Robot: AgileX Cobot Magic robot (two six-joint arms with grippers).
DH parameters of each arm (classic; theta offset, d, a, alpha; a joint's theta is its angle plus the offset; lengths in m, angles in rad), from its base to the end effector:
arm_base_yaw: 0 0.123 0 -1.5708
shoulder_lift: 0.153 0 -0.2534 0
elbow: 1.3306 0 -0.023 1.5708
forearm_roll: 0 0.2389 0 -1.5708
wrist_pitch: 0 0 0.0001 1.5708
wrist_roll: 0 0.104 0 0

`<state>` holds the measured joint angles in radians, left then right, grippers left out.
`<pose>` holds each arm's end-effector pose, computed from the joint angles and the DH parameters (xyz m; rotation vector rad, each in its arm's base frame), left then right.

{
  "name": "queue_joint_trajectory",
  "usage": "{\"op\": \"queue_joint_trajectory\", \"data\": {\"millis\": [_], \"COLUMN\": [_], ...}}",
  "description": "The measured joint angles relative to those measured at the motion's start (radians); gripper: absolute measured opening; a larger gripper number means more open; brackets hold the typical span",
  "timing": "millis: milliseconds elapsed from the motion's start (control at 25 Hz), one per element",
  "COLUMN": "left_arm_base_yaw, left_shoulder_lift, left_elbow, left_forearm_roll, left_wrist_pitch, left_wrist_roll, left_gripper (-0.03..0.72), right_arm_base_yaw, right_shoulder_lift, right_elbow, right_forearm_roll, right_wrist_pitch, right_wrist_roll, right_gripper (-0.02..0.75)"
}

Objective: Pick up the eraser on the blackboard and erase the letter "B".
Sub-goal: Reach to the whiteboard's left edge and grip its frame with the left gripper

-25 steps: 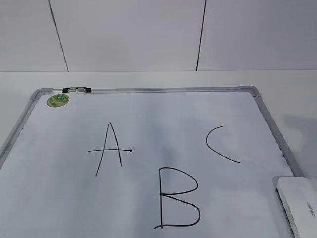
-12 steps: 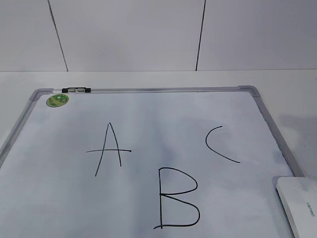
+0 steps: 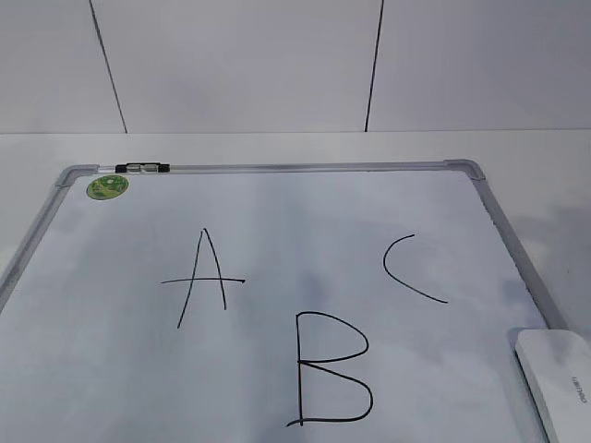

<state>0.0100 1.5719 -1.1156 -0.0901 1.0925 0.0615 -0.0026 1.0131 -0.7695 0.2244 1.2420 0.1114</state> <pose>0.2814 -0.0055 0.2056 0.0218 3.0272 -0.1186 0.1580 0.0215 0.2414 0.2491 2.9526 0.3386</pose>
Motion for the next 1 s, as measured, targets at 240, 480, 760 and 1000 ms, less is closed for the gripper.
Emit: {"op": "queue_joint_trajectory", "data": {"millis": [240, 480, 760, 1000], "left_arm_base_yaw": [0.0, 0.0, 0.0, 0.0], "left_shoulder_lift": [0.062, 0.1, 0.147, 0.181], "left_elbow": [0.0, 0.0, -0.002, -0.002], "left_forearm_roll": [-0.002, -0.014, -0.03, -0.012], "left_wrist_pitch": [-0.012, -0.044, -0.157, -0.174], "left_wrist_roll": [0.0, 0.004, 0.013, 0.013], "left_gripper": [0.34, 0.339, 0.339, 0.339], "right_arm_base_yaw": [0.0, 0.0, 0.0, 0.0], "right_shoulder_lift": [0.048, 0.074, 0.082, 0.082], "right_elbow": [0.0, 0.0, 0.0, 0.0], "right_forearm_roll": [0.019, 0.054, 0.058, 0.103], "right_wrist_pitch": [-0.005, -0.007, -0.01, -0.011], "right_wrist_roll": [-0.003, -0.023, -0.034, -0.05], "right_gripper": [0.561, 0.561, 0.561, 0.561]}}
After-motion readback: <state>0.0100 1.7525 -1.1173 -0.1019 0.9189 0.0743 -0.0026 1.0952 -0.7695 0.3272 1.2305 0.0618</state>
